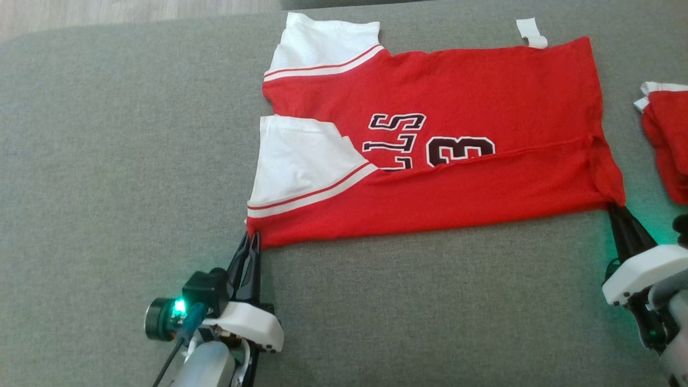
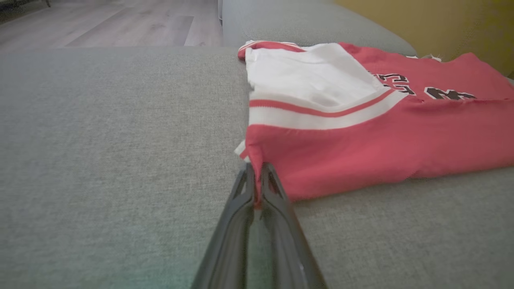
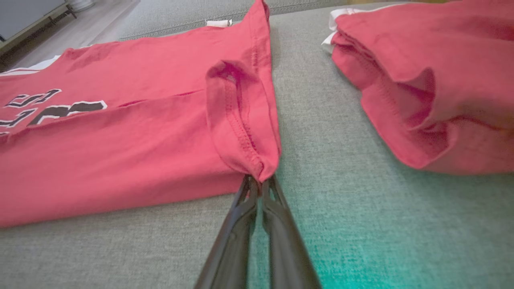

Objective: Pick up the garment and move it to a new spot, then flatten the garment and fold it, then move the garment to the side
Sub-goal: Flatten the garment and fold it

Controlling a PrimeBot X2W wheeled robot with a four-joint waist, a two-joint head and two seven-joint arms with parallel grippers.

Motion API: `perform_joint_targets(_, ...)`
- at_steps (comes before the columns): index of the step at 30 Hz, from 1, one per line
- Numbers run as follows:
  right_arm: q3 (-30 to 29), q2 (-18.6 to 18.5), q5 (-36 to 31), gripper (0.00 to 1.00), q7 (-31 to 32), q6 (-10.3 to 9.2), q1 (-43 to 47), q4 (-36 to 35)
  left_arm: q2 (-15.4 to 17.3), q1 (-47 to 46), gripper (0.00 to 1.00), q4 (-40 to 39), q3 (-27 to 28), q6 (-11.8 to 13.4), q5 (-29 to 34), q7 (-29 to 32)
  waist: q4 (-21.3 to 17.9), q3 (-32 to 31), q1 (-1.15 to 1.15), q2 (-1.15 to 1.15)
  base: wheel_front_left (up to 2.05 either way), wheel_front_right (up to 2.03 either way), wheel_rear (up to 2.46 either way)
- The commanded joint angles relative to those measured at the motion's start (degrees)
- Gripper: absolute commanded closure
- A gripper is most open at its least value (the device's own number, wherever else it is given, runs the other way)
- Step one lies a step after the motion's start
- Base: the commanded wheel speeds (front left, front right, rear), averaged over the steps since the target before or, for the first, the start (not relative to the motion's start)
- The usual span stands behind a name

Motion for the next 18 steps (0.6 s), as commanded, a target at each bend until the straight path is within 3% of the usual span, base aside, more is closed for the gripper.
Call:
perform_joint_targets(1,0.12,-1.3,0.86,1.0,-1.14,0.39,0.64,-1.1,1.47,0.04,1.0,-1.81,1.93,0.29,0.0,-0.86,0.0,-0.49,0.0,0.0,0.0,0.0,0.0)
perform_joint_targets(10,1.15,-4.8,3.09,1.0,-1.3,0.39,5.76,-4.65,3.73,6.48,1.0,-6.57,1.98,0.41,-1.15,-0.11,-0.09,-4.52,0.0,0.0,0.0,0.0,0.0)
perform_joint_targets(18,0.33,-8.3,4.22,1.0,-0.27,0.39,14.43,-8.46,5.75,17.66,1.0,-16.17,0.44,1.44,-2.4,5.15,0.19,-7.99,0.0,0.0,0.0,0.0,0.0)
